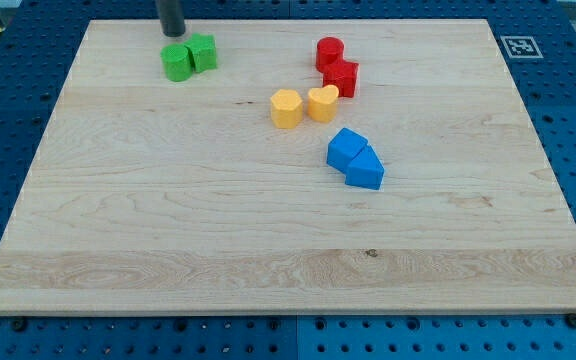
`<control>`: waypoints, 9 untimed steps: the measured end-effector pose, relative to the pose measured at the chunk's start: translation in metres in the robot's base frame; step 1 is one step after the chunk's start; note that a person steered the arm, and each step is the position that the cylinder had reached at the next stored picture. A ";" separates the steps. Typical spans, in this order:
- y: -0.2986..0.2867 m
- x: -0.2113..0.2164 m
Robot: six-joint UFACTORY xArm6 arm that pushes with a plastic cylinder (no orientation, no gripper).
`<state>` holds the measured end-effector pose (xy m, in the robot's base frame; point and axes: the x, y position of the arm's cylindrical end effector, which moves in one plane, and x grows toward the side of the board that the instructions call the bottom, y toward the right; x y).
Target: Slide green star towards the yellow heart and yellow hexagon
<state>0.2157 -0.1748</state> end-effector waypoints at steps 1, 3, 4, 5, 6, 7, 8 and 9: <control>0.015 0.037; 0.084 0.052; 0.086 0.076; 0.100 0.102; 0.118 0.108; 0.157 0.109; 0.178 0.111; 0.180 0.126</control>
